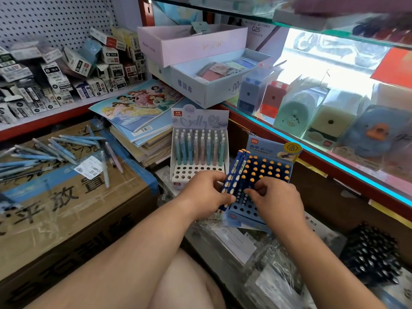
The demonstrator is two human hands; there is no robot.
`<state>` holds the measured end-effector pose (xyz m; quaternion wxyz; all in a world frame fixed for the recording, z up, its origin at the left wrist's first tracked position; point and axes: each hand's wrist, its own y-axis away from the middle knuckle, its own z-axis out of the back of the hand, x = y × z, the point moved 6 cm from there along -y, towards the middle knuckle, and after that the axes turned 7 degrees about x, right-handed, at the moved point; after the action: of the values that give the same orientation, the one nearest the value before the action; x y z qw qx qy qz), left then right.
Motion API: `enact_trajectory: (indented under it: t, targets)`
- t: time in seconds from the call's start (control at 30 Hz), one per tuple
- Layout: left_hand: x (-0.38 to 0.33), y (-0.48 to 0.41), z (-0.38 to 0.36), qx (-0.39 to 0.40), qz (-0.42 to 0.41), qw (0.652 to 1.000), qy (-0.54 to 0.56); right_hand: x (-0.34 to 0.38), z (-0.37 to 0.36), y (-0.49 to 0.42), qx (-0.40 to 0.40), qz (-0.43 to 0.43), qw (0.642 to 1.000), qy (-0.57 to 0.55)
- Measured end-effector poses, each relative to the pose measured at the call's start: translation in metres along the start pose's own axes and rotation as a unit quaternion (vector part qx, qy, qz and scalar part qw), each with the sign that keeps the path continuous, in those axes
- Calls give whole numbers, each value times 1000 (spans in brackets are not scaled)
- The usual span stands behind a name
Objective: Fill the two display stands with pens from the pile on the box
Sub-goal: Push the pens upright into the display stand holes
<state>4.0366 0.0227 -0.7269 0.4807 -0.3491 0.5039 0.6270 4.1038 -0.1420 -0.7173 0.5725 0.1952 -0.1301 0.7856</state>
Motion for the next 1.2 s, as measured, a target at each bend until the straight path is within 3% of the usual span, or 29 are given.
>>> enact_trajectory:
  t: [0.07,0.17,0.27,0.37,0.43,0.6,0.97,1.2]
  targets:
    - [1,0,-2,14,4,1000,2,-1,12,5,-26,8,998,-54]
    - [-3,0,-7,46,-4,999,13,3,28,13,-67,35,963,-259]
    - [-9,2,-15,78,-19,996,24,8,28,12,1,1,897,-441]
    - [-12,3,-21,99,-26,995,7,10,27,11,54,-6,873,-485]
    - [-11,3,-21,92,-23,995,15,6,28,11,42,2,872,-487]
    - [-4,1,-5,10,-7,1000,9,-14,46,16,-89,16,896,-434]
    - [-3,-3,-4,-7,-7,1000,1,-26,15,15,-68,43,969,-235]
    - [-5,-4,-6,-3,-5,1000,-14,-20,12,15,-91,62,987,-117]
